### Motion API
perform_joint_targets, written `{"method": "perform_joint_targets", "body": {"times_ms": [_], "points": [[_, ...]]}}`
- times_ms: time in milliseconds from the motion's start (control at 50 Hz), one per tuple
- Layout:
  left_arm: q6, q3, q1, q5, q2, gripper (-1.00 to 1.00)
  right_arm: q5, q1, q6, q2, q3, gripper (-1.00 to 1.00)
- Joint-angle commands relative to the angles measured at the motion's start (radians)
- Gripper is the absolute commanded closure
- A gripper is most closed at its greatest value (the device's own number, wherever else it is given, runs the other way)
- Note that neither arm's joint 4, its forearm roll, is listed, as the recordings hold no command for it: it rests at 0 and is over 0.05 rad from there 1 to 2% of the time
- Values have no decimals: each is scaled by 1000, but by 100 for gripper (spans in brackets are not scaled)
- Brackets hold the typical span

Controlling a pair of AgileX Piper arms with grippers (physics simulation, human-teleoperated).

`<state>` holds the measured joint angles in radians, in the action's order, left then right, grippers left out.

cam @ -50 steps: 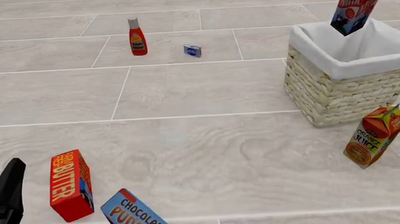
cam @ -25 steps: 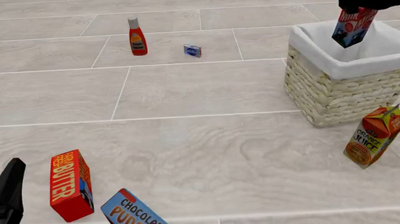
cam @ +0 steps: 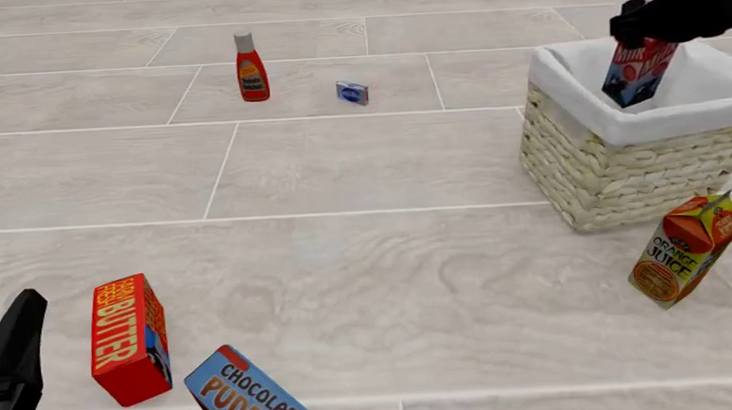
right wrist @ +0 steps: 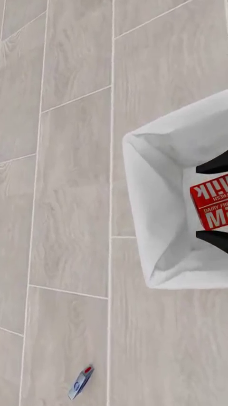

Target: Pick the milk and place it in the basket.

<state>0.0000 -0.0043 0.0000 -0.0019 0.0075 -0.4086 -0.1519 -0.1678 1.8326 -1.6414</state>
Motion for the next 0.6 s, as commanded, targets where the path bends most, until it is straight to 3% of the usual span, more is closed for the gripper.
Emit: {"method": "perform_joint_targets", "body": {"times_ms": [20,600], "points": [[0,0,0,0,0,-100,12,-7,25,34,-35,100],[0,0,0,0,0,-100,43,-27,35,122,-33,100]]}}
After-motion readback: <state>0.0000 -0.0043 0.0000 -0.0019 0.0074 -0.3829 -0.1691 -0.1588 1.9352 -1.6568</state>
